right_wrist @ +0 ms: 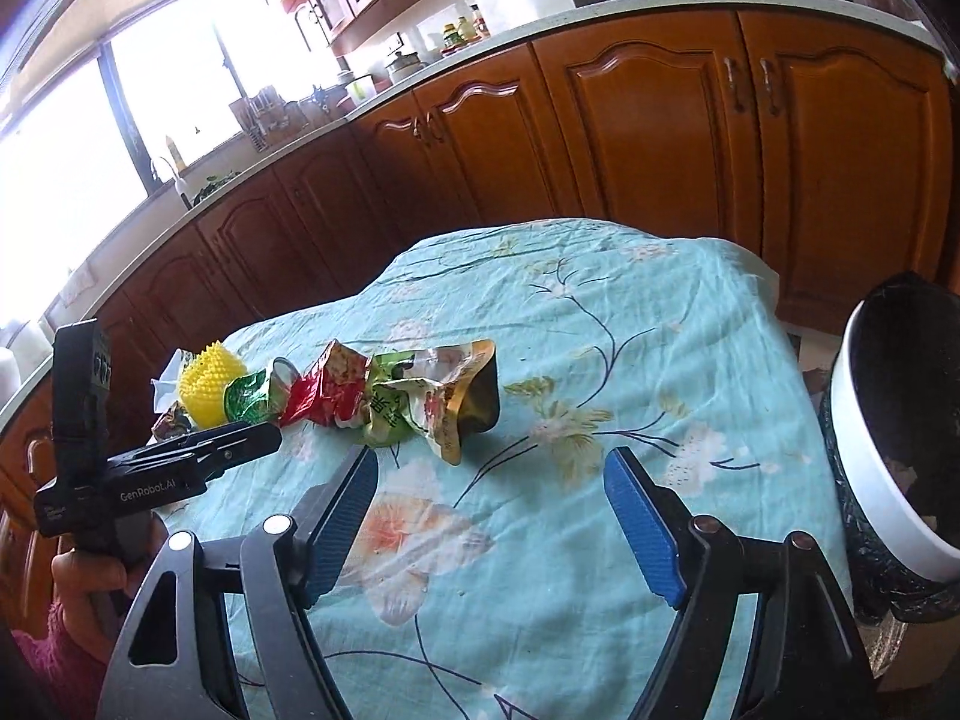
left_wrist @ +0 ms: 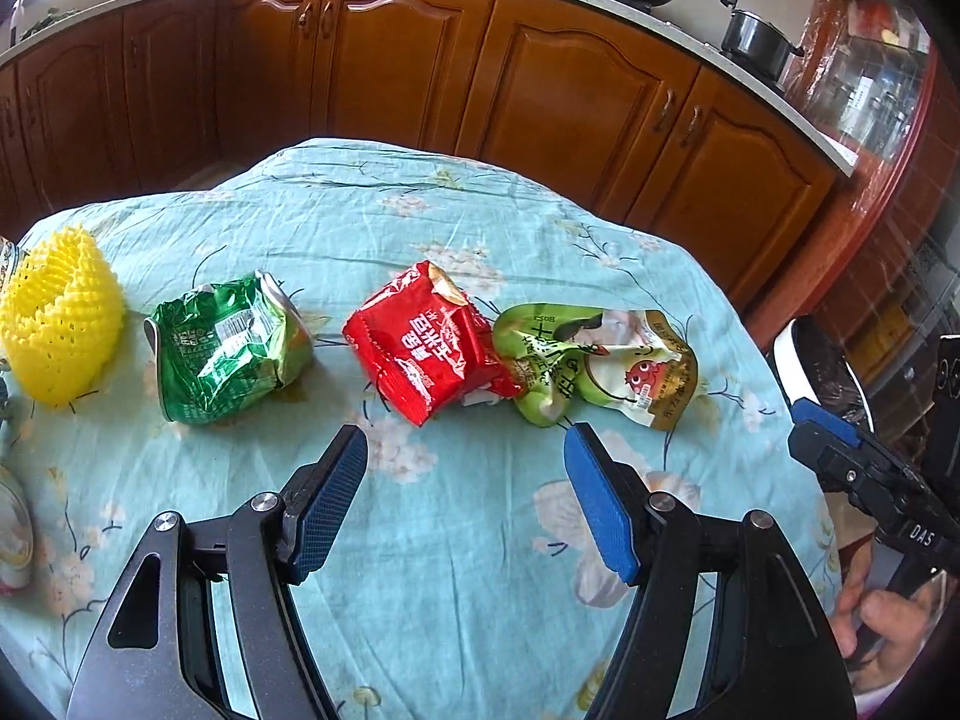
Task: Collect trash
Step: 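Move both open grippers back over the remaining trash on the table, then grasp the red snack bag with the left gripper while the right grasps the green pouch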
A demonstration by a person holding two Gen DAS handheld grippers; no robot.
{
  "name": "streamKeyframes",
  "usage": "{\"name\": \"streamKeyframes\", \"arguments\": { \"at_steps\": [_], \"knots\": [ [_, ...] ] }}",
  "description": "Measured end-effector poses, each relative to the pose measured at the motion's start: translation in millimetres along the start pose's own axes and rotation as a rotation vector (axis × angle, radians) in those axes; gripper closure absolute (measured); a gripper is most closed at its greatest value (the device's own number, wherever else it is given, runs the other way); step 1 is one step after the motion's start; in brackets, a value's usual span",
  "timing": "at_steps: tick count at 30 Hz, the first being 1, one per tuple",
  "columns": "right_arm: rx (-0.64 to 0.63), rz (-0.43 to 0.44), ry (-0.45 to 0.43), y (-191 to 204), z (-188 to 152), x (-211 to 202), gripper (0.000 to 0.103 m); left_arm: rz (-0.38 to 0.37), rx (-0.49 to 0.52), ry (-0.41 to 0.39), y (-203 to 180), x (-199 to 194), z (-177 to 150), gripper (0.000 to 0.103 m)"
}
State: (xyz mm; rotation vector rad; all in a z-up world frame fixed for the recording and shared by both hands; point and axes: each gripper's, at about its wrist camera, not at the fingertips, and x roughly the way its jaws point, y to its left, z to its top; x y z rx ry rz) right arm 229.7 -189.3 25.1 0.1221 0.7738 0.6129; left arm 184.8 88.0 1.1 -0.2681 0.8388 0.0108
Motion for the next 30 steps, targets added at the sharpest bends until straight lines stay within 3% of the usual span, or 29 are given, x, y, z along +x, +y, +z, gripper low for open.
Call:
{"name": "streamKeyframes", "arguments": {
  "at_steps": [6,12,16,21,27,28,30],
  "knots": [
    [-0.152,0.012,0.049,22.7,9.8,18.2,0.017,-0.012,-0.007,0.017,8.8,7.6,11.2,0.029],
    [-0.37,0.011,0.087,48.0,20.1,42.0,0.012,-0.008,0.063,0.063,9.6,26.0,30.1,0.027],
    [-0.448,0.03,0.126,53.8,26.2,62.6,0.012,-0.005,0.092,0.105,13.8,43.0,41.7,0.026],
    [-0.457,0.029,0.175,47.3,30.4,90.6,0.012,-0.019,0.095,0.135,18.7,61.3,51.0,0.026],
    [-0.355,0.09,0.206,29.7,35.3,111.3,0.013,-0.033,0.121,0.14,14.4,71.5,53.5,0.028],
    [-0.34,0.099,0.203,28.1,35.9,111.8,0.014,-0.039,0.13,0.136,12.4,71.6,52.4,0.035],
    [-0.319,0.105,0.187,26.8,36.6,110.1,0.028,-0.055,0.146,0.14,9.0,72.1,49.9,0.051]
  ]
}}
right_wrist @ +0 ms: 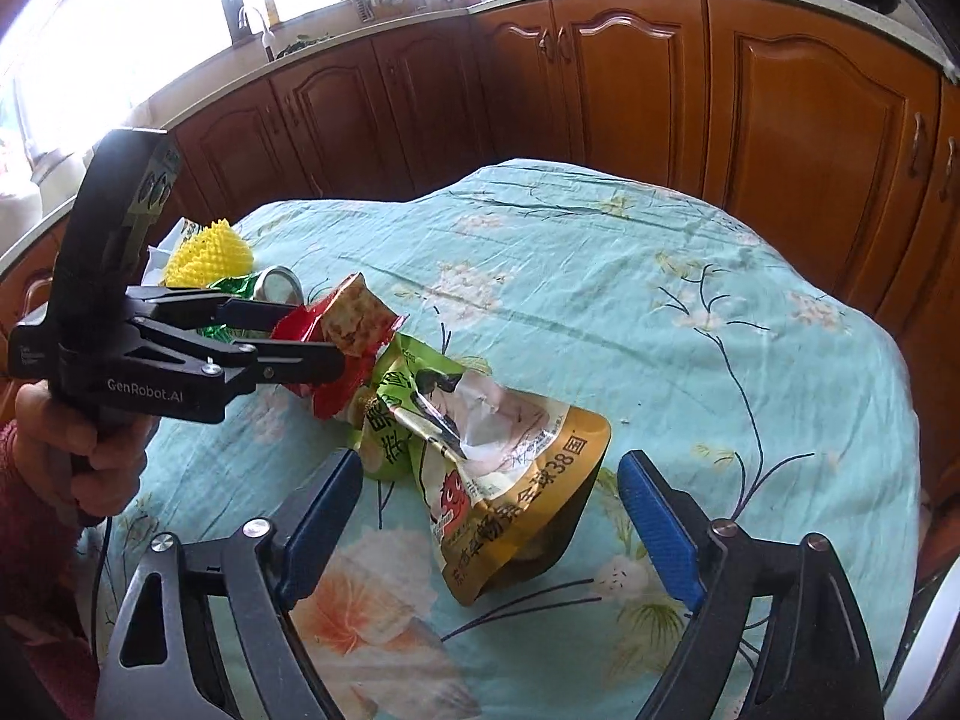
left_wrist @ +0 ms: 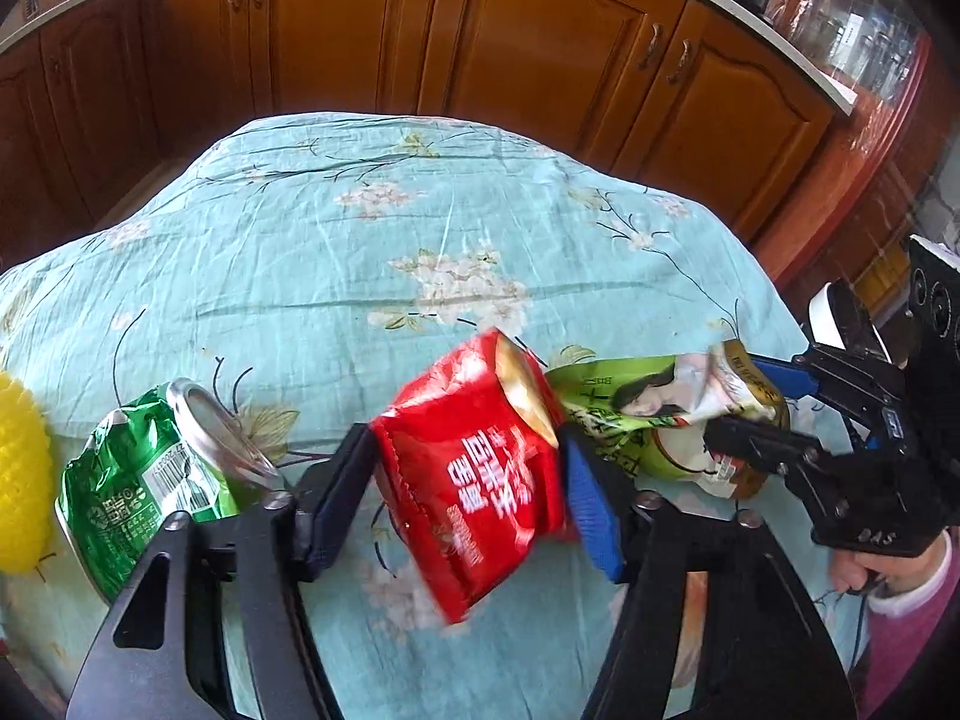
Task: Collect trash
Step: 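Grasp the red snack bag with the left gripper while the right grasps the green pouch, then carry the red bag and green pouch over the bin with both grippers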
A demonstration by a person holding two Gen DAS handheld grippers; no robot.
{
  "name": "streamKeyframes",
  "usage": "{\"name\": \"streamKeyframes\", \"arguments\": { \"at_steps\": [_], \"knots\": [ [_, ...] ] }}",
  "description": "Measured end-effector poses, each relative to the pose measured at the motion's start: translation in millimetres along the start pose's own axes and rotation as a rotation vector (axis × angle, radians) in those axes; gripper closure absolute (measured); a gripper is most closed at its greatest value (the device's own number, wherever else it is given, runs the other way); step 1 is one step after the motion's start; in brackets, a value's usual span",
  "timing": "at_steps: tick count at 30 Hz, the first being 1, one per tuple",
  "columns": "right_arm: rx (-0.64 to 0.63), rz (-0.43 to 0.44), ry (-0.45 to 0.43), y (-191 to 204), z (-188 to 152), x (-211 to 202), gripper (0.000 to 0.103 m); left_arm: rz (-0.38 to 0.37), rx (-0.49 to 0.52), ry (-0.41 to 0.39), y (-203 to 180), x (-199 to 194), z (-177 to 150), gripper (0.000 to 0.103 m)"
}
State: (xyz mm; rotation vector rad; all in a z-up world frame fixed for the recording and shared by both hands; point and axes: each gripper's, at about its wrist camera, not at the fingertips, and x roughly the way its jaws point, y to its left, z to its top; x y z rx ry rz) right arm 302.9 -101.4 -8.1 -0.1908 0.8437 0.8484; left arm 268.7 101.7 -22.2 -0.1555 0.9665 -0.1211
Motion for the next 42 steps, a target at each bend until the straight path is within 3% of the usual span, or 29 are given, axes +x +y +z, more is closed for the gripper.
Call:
{"name": "streamKeyframes", "arguments": {
  "at_steps": [1,2,3,12,25,28,30,42],
  "knots": [
    [0.008,-0.004,-0.002,-0.3,-0.1,-0.6,0.05,-0.012,0.005,-0.002,-2.2,0.7,1.0,0.056],
    [0.019,-0.007,0.003,-1.0,-0.6,-1.0,0.055,-0.018,0.011,-0.008,-3.9,-0.5,0.1,0.06],
    [0.028,-0.007,0.003,-1.6,-1.3,-2.3,0.055,-0.024,0.016,-0.012,-5.5,-2.1,-1.0,0.071],
    [0.075,-0.031,-0.044,5.9,-25.7,-34.5,0.06,-0.063,0.043,-0.05,-22.5,-21.0,-13.6,0.086],
    [0.291,-0.116,-0.207,-18.6,-80.0,-111.4,0.062,-0.188,0.094,-0.102,-87.6,-57.9,-35.2,0.088],
    [0.332,-0.146,-0.239,-23.3,-92.6,-127.2,0.062,-0.198,0.128,-0.11,-107.2,-61.8,-37.5,0.089],
    [0.358,-0.173,-0.256,-25.6,-100.6,-136.8,0.062,-0.204,0.15,-0.107,-119.5,-62.3,-39.1,0.1],
    [0.466,-0.263,-0.35,-41.3,-137.2,-191.4,0.062,-0.24,0.251,-0.115,-178.4,-63.7,-49.7,0.1]
  ]
}}
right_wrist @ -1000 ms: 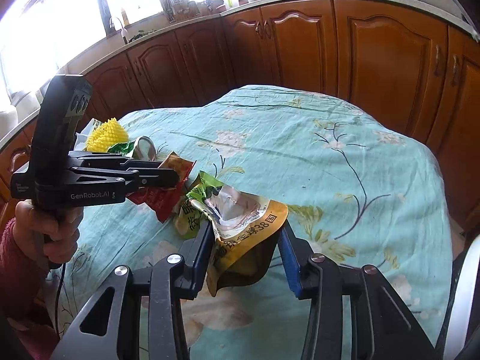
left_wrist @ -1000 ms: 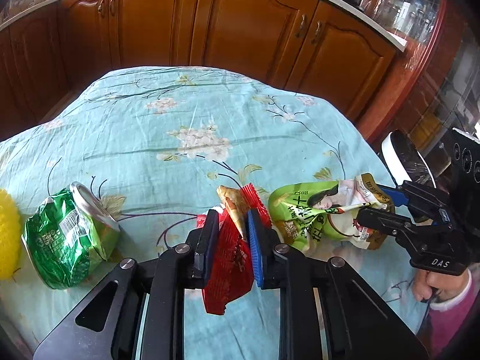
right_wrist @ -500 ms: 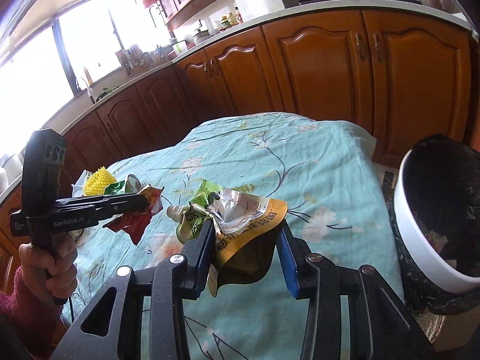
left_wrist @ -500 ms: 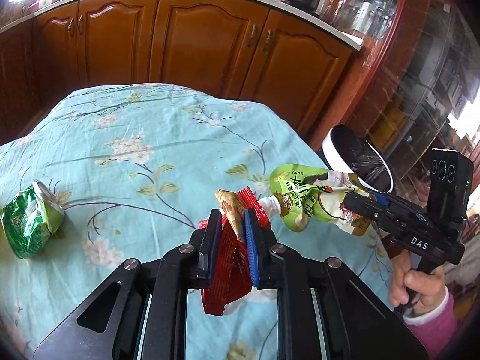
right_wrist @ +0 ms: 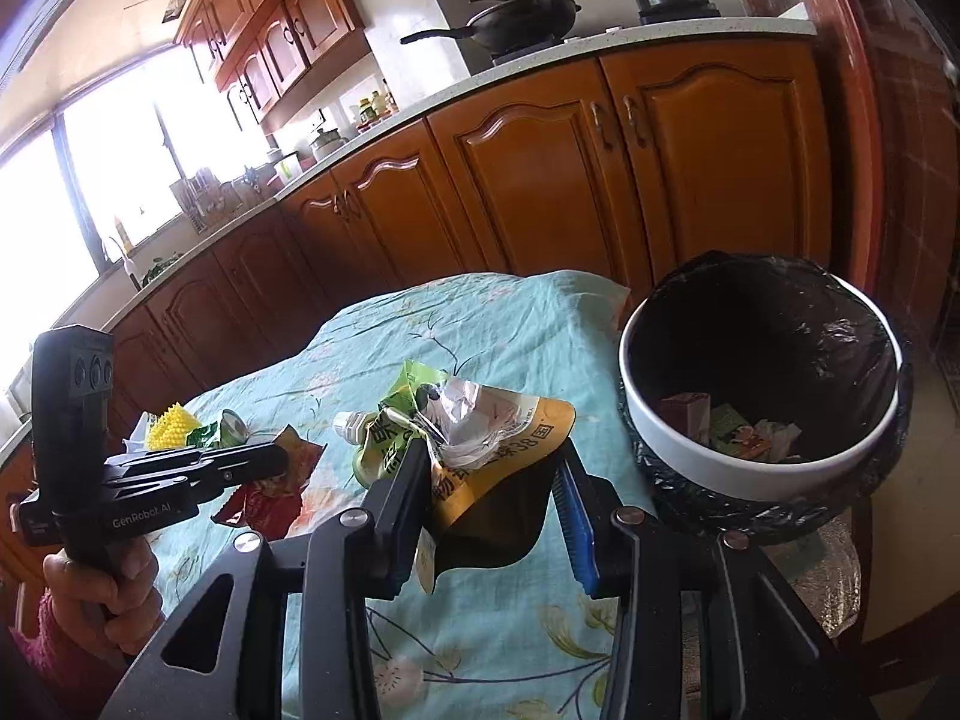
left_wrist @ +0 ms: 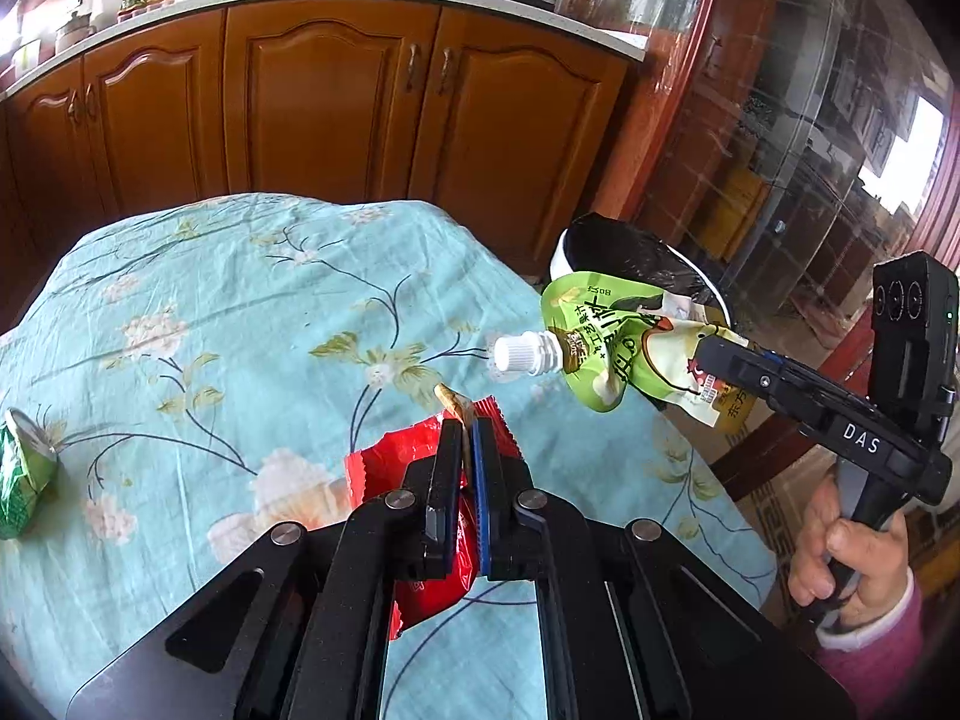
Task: Collect trash
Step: 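Carry the red bag and green pouch over the bin with both grippers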
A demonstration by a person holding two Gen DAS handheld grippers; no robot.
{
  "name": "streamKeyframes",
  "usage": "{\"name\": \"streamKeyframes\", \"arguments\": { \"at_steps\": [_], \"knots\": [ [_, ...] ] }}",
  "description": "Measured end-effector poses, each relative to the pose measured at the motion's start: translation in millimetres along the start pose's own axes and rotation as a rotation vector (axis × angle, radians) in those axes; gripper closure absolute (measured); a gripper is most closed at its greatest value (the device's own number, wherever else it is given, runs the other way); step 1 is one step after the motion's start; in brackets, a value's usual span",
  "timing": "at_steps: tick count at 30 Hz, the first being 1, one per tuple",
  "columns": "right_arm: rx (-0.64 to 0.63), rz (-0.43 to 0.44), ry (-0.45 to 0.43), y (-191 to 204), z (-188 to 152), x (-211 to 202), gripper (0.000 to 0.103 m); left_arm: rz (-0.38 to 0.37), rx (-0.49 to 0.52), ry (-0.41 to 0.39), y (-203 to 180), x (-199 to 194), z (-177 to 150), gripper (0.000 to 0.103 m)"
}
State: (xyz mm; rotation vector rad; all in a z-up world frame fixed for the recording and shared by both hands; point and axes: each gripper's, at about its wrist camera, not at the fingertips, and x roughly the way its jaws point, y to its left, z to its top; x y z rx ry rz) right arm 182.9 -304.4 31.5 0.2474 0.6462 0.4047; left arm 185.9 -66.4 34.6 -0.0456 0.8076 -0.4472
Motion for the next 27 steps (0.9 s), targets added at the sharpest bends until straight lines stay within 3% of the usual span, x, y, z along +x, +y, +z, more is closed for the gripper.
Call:
{"name": "streamKeyframes", "arguments": {
  "at_steps": [27],
  "knots": [
    [0.092,-0.128,-0.109,-71.7,5.7,-64.8,0.062,-0.059,0.127,-0.021,-83.8,29.2,37.8,0.1]
  ]
}}
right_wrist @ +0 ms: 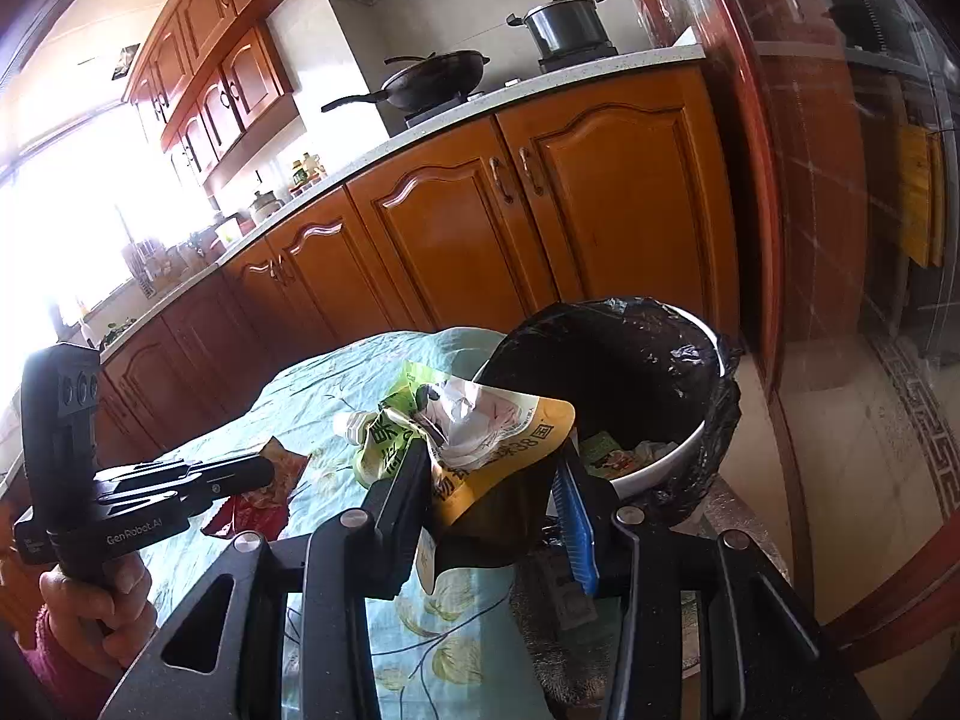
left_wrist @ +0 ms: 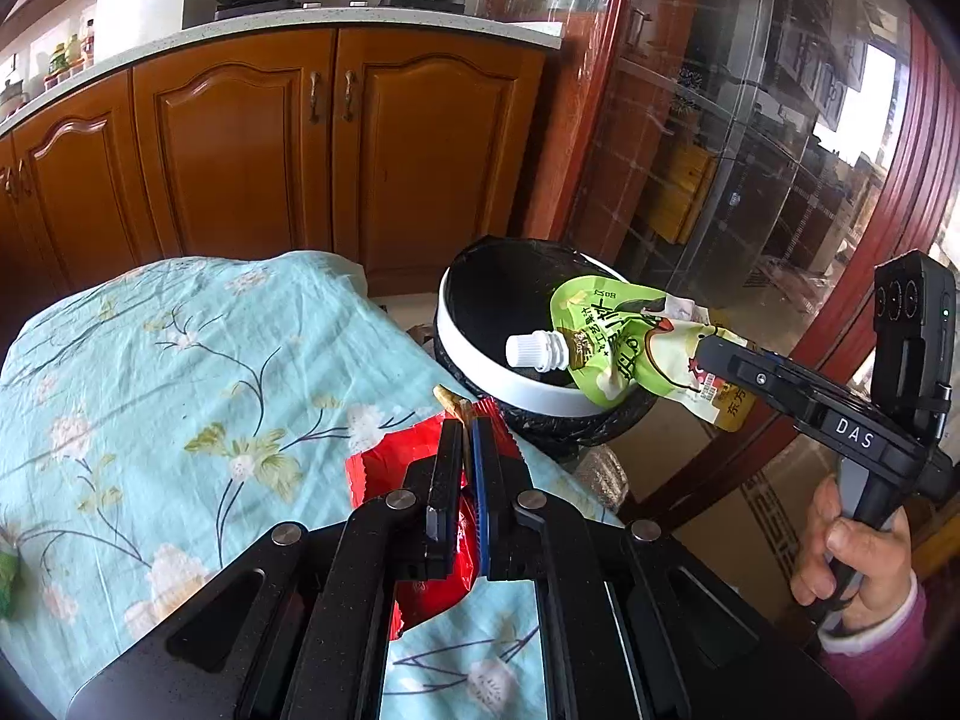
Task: Collect trash
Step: 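Carry the red bag and green pouch over the bin with both grippers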
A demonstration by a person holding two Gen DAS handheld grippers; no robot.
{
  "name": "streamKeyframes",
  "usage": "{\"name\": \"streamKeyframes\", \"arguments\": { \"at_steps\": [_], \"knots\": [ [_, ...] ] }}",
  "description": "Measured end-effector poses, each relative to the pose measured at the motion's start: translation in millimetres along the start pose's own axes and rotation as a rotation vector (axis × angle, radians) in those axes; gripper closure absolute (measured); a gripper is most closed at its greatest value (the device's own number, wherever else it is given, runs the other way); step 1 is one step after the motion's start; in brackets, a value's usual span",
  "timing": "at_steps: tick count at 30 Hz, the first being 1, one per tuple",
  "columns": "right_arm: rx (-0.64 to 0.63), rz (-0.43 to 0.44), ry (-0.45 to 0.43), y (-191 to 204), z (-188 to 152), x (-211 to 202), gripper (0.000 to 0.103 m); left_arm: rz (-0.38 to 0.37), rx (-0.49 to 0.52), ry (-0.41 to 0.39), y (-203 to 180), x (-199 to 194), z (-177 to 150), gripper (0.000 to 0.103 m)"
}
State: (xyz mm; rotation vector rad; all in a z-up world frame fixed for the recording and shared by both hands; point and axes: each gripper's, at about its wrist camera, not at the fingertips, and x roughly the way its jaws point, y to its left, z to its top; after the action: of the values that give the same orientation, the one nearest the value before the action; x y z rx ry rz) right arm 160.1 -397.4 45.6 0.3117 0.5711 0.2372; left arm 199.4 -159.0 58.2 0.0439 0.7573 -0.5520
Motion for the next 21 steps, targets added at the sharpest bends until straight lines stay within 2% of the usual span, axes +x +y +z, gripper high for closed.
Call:
{"name": "streamKeyframes", "arguments": {
  "at_steps": [21],
  "knots": [
    [0.028,-0.08,-0.025,-32.7,12.1,-6.4,0.062,-0.039,0.019,-0.002,-18.7,28.3,32.8,0.1]
  ]
}}
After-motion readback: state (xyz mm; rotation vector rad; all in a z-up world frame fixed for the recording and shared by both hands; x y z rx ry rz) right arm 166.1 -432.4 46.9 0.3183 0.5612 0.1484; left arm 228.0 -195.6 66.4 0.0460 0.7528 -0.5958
